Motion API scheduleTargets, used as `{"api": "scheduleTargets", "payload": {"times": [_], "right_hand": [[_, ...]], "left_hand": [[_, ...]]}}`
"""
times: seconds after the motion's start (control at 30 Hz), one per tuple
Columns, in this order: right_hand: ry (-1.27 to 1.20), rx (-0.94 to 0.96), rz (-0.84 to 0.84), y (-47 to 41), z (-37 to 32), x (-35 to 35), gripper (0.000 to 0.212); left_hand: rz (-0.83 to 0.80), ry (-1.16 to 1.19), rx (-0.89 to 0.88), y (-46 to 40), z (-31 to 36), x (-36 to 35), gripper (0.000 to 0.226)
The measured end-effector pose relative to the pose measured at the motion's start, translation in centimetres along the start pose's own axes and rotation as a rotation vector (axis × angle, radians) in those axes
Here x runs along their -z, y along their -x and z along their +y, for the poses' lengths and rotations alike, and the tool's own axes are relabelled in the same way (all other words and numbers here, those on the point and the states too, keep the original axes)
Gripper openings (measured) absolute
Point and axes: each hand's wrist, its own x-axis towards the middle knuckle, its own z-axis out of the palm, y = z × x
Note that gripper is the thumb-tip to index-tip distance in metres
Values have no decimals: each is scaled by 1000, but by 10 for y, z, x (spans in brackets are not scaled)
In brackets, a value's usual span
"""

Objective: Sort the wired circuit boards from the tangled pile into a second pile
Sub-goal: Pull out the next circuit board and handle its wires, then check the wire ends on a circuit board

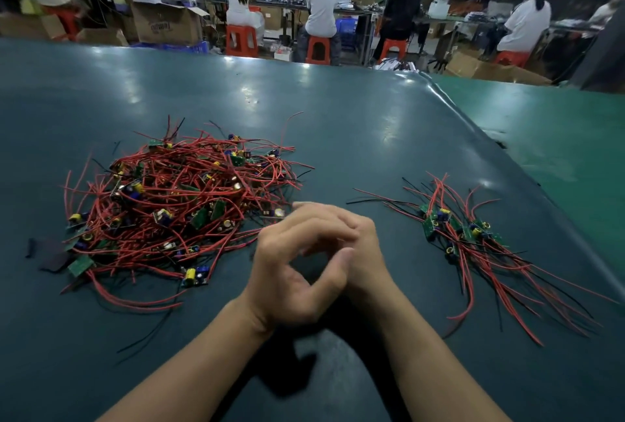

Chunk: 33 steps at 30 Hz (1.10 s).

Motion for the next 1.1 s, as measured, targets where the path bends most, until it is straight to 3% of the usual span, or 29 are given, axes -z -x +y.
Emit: {"api": "scheduleTargets", "payload": {"times": [0.1,0.2,0.33,0.53,0.67,0.8,0.93,1.03,1.1], "right_hand": [[-186,10,242,-9,-3,6,23],[-486,-28,364,-18,-7,20,20],[-543,-106,276,-16,-11,23,21],[-455,-111,168,-11,-15,24,23],[-377,-128,265,-13,-9,20,15],[-217,-170,339,-14,-1,18,2],[-189,-122,346,-13,0,15,5],[-245,-110,371,-14,-1,14,15],[-221,-137,374,-14,-1,15,17]], "left_hand": [[151,-121,33,2,-8,-5,20],[228,-59,228,5,-15,-8,30],[84,289,747,0,-16,-10,43],[273,412,1040,-10,-32,-8,49],[281,524,959,-8,-33,-5,31],[311,286,771,-7,-35,-8,13],[309,267,749,-7,-36,-7,22],[229,384,860,-8,-34,-6,37],[184,399,904,-8,-36,-5,34]]}}
